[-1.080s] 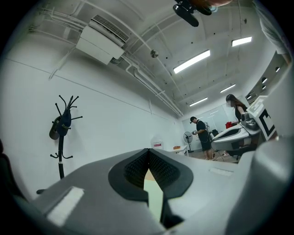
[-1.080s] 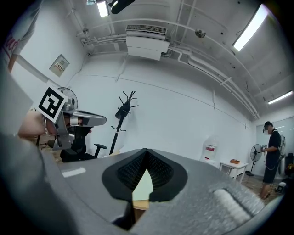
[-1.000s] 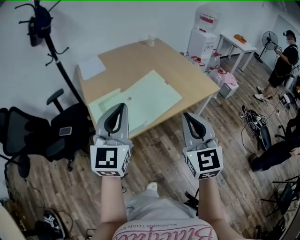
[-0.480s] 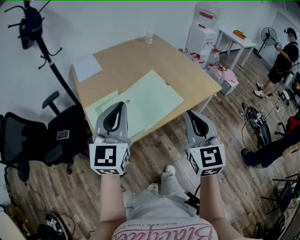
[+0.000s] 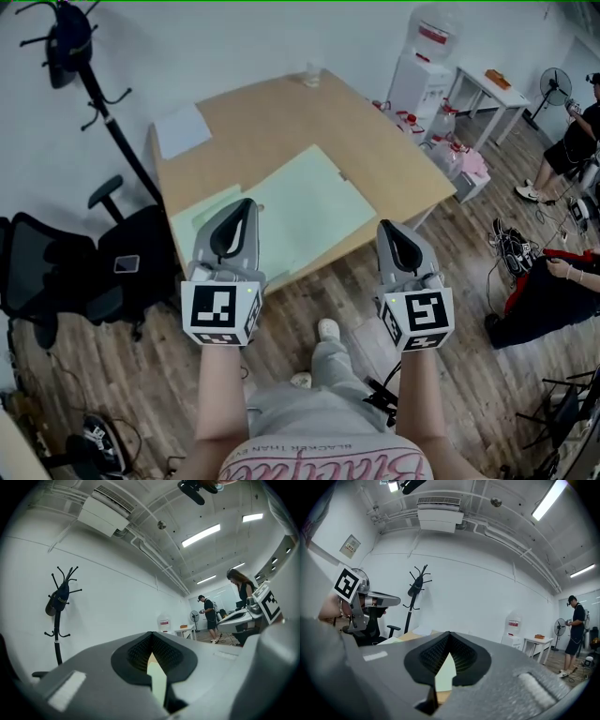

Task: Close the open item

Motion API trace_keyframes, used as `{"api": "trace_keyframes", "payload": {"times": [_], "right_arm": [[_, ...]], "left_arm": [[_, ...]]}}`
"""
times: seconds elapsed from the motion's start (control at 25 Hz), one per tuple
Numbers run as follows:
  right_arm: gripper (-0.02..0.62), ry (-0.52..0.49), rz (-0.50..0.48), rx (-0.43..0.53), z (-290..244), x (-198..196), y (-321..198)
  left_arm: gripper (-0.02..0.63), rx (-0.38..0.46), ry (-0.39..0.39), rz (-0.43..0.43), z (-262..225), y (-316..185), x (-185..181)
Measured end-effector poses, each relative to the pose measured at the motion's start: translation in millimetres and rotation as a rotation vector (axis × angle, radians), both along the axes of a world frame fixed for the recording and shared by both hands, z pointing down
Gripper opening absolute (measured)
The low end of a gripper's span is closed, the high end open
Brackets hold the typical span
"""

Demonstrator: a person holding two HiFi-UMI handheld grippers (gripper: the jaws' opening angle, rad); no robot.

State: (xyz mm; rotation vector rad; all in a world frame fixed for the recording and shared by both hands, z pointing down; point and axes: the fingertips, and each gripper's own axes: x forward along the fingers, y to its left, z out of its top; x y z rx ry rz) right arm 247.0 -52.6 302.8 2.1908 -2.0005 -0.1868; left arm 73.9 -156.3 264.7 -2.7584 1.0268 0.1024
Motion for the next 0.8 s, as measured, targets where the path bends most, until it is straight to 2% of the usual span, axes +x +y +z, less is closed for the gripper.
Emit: {"api": "trace_keyframes", "payload": {"times": [0.32, 0.56, 0.8], "right_arm": [[0.003, -0.007, -0.029, -0.034, 9, 44, -42], [0.003, -0.016, -0.056, -0.095, 28, 90, -80], [0.003, -0.027, -0.111, -0.165, 53, 119, -121]], "left_arm": [[0.015, -0.01, -0.009, -0.051, 2, -34, 29], [0.015, -0.034, -0.024, -0.106, 12, -65, 55], [0.015, -0.077, -0.049, -0.172, 30, -94, 69]]}}
